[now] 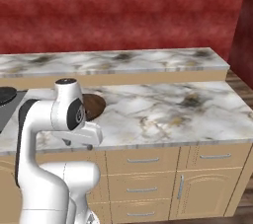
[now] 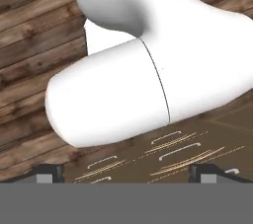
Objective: Place one of the steaks on the plate and the other in the bowl. Then place the bowl in the fridge.
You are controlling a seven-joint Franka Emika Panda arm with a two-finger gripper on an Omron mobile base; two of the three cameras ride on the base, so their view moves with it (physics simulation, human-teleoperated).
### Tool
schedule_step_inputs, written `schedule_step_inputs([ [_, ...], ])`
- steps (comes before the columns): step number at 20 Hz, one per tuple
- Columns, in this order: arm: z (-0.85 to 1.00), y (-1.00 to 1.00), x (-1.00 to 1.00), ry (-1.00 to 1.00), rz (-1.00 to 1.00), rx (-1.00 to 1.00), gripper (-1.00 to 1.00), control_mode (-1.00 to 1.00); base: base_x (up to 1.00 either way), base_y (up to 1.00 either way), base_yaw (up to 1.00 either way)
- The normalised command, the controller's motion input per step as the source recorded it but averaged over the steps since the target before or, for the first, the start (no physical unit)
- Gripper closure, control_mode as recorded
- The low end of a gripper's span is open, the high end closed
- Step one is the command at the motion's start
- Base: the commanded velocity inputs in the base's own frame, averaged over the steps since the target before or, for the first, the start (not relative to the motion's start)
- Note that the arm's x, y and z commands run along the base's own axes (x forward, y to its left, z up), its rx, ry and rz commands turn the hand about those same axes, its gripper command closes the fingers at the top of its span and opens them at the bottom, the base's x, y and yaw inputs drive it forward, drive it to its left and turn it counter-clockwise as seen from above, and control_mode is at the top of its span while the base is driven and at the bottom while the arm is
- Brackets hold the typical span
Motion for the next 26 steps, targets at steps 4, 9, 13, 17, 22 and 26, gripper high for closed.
schedule_step_inputs([
  [4, 0.18, 0.00, 0.63, 0.01, -0.01, 0.23, -1.00, -1.00, 0.00, 0.00, 0.00],
  [9, 0.69, -0.02, 0.72, 0.05, -0.12, 0.31, -1.00, -1.00, 0.00, 0.00, 0.00],
  [13, 0.54, -0.18, 0.62, 0.06, -0.04, 0.26, -1.00, -1.00, 0.00, 0.00, 0.00],
  [17, 0.06, -0.01, 0.87, 0.03, 0.00, 0.07, -1.00, -1.00, 0.00, 0.00, 0.00],
  [22, -0.03, 0.25, 0.80, -0.03, 0.00, 0.00, -1.00, -1.00, 0.00, 0.00, 0.00],
  [26, -0.13, 0.44, 0.57, -0.09, 0.01, 0.00, -1.00, -1.00, 0.00, 0.00, 0.00],
])
